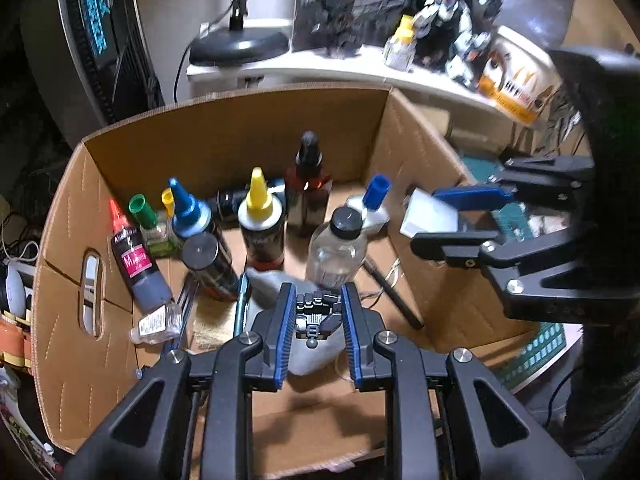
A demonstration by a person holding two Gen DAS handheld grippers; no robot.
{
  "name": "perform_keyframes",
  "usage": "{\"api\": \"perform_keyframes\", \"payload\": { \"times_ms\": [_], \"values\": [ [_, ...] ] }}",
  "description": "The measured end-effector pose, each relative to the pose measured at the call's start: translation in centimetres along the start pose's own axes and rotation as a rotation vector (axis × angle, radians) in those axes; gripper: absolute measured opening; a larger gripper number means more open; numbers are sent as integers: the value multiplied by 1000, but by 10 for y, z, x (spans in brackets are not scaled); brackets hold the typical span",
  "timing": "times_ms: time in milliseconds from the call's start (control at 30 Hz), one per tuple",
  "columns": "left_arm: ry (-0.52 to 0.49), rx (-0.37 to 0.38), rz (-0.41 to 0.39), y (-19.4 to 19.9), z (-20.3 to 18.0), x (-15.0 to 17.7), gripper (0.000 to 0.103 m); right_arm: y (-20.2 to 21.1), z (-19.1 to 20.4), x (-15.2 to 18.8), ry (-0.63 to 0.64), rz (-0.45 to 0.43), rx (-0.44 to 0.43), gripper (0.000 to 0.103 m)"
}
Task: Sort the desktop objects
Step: 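Lower both held items into the box and open both grippers, then move both empty grippers back over the cutting mat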
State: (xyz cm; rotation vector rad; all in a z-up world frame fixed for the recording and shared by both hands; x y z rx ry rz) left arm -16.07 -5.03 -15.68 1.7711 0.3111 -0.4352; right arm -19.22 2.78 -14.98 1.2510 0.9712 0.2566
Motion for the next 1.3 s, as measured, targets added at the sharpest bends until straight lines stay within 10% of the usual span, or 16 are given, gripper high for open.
{"api": "perform_keyframes", "payload": {
  "times_ms": [667, 833, 1300],
  "values": [
    [2, -107, 73, -17, 20, 11, 25, -15, 13, 1, 28, 77, 32, 39],
    [14, -136, 19, -4, 21, 7, 71, -4, 11, -2, 32, 24, 78, 44],
    [25, -195, -239, 52, 10, -12, 90, 56, 7, 7, 56, -141, 274, 56]
  ]
}}
Point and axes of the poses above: each gripper's, at about its wrist camera, not at the fingertips, and y roughly against the way its jaws point, z to its left, x to its underside, the point moved 10 cm from there along -y, roughly the way its jaws point, and after that the axes turned 11 degrees about y, right-handed, at the moved point
